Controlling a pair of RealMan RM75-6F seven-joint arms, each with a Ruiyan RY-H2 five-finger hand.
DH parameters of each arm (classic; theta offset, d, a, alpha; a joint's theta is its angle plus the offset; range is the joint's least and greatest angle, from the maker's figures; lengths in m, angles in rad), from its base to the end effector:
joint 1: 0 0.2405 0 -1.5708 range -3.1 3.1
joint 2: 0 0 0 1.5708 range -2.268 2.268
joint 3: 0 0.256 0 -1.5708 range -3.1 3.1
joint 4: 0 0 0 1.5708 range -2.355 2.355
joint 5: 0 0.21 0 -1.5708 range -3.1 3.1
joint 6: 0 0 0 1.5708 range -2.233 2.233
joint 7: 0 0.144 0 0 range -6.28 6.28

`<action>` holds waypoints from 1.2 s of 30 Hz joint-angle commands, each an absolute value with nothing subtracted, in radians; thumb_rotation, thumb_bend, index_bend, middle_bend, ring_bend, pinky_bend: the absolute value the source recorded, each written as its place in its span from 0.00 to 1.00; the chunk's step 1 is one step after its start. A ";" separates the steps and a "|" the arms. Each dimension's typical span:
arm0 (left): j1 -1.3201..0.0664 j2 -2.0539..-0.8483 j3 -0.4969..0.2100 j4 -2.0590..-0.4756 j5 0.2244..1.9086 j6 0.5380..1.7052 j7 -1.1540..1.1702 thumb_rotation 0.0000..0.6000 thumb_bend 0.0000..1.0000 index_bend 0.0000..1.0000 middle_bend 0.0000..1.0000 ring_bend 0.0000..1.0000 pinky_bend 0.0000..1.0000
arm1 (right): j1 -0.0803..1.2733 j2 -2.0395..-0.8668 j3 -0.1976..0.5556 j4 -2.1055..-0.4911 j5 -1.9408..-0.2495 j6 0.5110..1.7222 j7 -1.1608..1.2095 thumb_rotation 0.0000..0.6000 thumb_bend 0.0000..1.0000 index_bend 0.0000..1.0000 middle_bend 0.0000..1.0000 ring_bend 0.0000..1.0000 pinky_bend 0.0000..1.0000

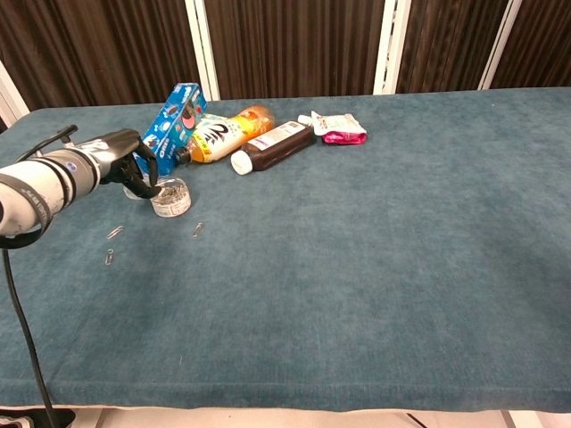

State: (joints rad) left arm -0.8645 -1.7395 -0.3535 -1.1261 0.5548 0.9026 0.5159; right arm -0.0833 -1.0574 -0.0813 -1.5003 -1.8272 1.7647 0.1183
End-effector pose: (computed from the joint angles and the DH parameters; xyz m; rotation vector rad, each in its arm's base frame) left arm -0.1777 0.4164 -0.0299 -1.4442 -1.2233 -0.7218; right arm -0.3078 -0.0960 0.1853 1.5262 -0.7859 1.0224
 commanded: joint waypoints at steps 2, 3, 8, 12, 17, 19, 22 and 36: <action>-0.863 -1.734 -0.352 -1.132 0.552 0.902 0.517 1.00 0.38 0.34 1.00 1.00 1.00 | -0.083 -1.057 -0.081 -1.501 -1.827 1.763 0.116 1.00 0.32 0.00 0.00 0.00 0.13; -0.863 -1.734 -0.351 -1.133 0.552 0.902 0.517 1.00 0.38 0.34 1.00 1.00 1.00 | -0.083 -1.058 -0.081 -1.502 -1.827 1.762 0.116 1.00 0.32 0.00 0.00 0.00 0.13; -0.864 -1.731 -0.349 -1.136 0.552 0.897 0.508 1.00 0.33 0.24 1.00 1.00 1.00 | -0.082 -1.057 -0.081 -1.504 -1.827 1.761 0.115 1.00 0.32 0.00 0.00 0.00 0.13; -0.866 -1.732 -0.345 -1.132 0.549 0.888 0.505 1.00 0.31 0.21 1.00 1.00 1.00 | -0.082 -1.056 -0.081 -1.504 -1.827 1.761 0.116 1.00 0.32 0.00 0.00 0.00 0.13; -0.870 -1.731 -0.344 -1.136 0.549 0.886 0.498 1.00 0.29 0.16 1.00 1.00 1.00 | -0.084 -1.056 -0.081 -1.502 -1.827 1.764 0.120 1.00 0.32 0.00 0.00 0.00 0.13; -0.870 -1.729 -0.345 -1.139 0.554 0.889 0.493 1.00 0.28 0.16 1.00 1.00 1.00 | -0.083 -1.056 -0.081 -1.502 -1.827 1.763 0.120 1.00 0.32 0.00 0.00 0.00 0.13; -0.868 -1.723 -0.344 -1.151 0.563 0.900 0.488 1.00 0.28 0.15 1.00 1.00 1.00 | -0.084 -1.056 -0.081 -1.501 -1.828 1.763 0.120 1.00 0.32 0.00 0.00 0.00 0.13; -0.674 -1.424 -0.239 -1.680 0.849 1.187 0.444 1.00 0.28 0.13 1.00 1.00 1.00 | -0.081 -1.061 -0.084 -1.508 -1.829 1.746 0.092 1.00 0.32 0.00 0.00 0.00 0.13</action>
State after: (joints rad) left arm -0.7624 -1.5467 -0.3017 -1.5059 0.7291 1.0818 0.4573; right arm -0.0813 -1.0607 -0.0834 -1.5072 -1.8291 1.7473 0.0935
